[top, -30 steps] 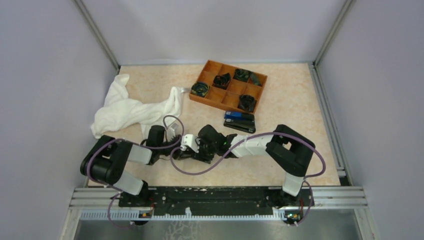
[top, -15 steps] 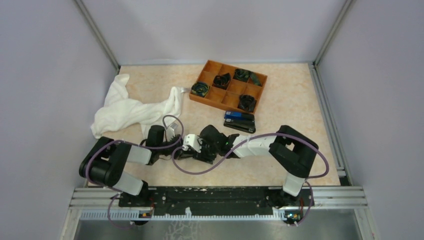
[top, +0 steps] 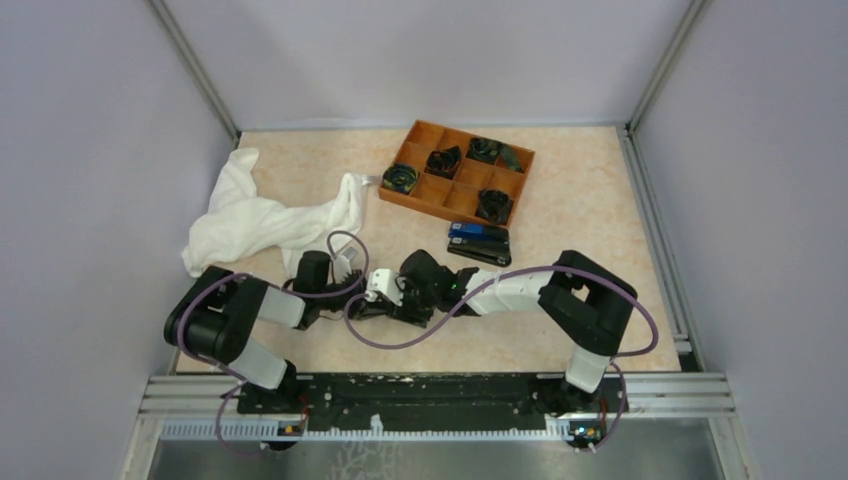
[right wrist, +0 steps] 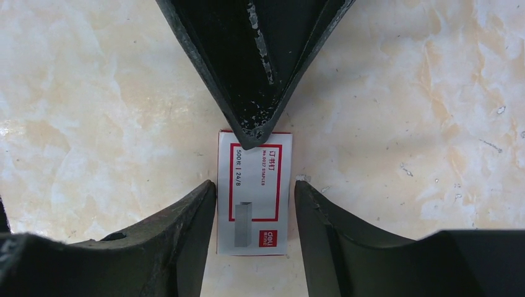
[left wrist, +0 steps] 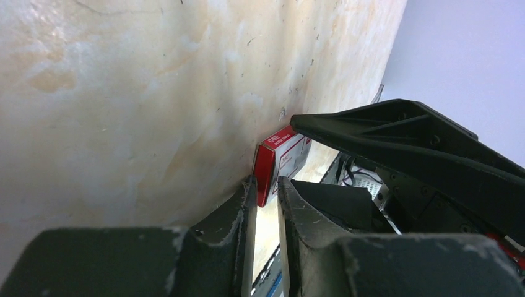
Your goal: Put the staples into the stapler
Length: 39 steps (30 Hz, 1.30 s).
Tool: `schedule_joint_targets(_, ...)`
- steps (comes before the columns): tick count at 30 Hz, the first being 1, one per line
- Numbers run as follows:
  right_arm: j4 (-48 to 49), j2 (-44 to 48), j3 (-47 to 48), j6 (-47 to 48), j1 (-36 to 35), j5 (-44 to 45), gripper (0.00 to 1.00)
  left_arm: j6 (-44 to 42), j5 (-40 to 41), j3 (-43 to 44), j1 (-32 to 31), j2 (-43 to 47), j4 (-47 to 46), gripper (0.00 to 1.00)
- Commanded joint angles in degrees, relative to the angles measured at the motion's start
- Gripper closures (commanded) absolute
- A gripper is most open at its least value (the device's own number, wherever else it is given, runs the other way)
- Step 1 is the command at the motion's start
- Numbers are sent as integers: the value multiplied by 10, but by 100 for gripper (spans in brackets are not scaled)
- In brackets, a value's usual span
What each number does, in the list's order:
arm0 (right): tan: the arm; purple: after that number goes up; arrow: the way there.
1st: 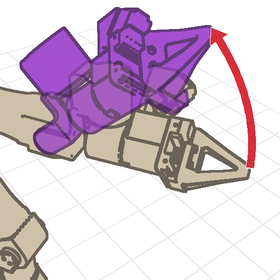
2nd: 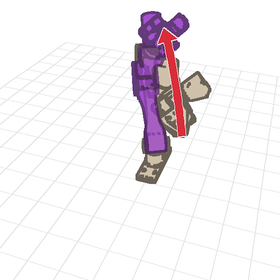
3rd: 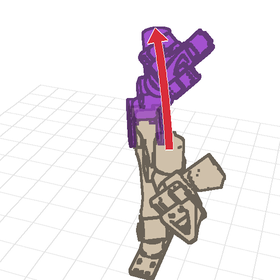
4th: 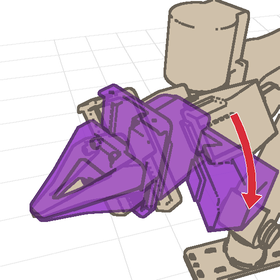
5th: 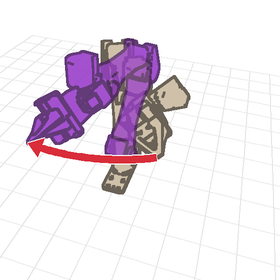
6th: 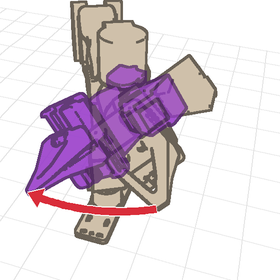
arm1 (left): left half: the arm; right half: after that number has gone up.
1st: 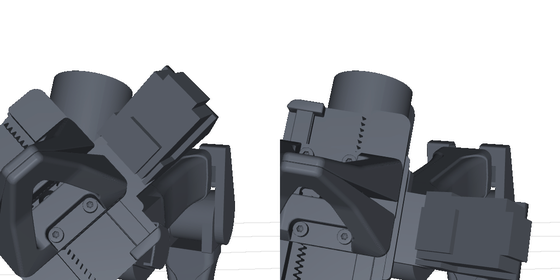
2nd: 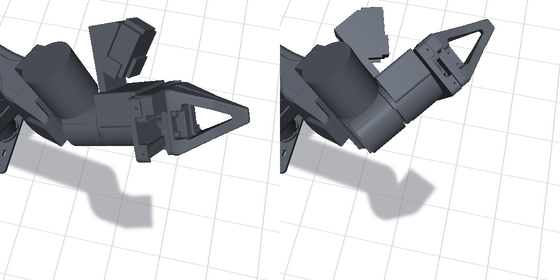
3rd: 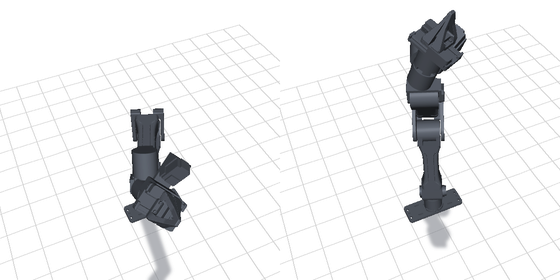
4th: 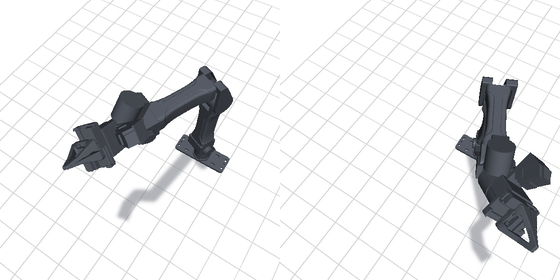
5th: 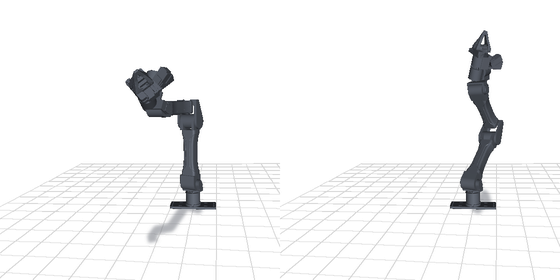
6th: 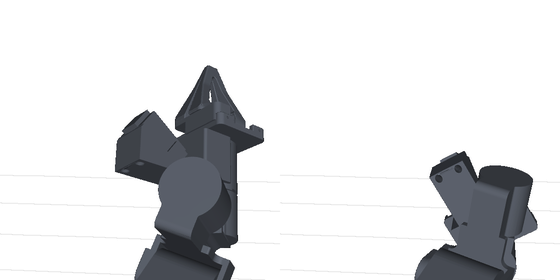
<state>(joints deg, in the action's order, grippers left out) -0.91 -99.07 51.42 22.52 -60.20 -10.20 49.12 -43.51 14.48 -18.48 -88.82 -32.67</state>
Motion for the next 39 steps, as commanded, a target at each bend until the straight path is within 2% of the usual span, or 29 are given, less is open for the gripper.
schedule_joint_targets(1,-43,-24,-2,11,3,-11,49,8,-19,-2,2,-11,-36,76)
schedule_joint_targets(14,-24,-34,7,13,1,-25,55,26,-33,-10,-3,-33,-68,79)
schedule_joint_targets(39,12,-49,45,35,-4,-56,56,87,-55,-33,-20,-95,-199,69)
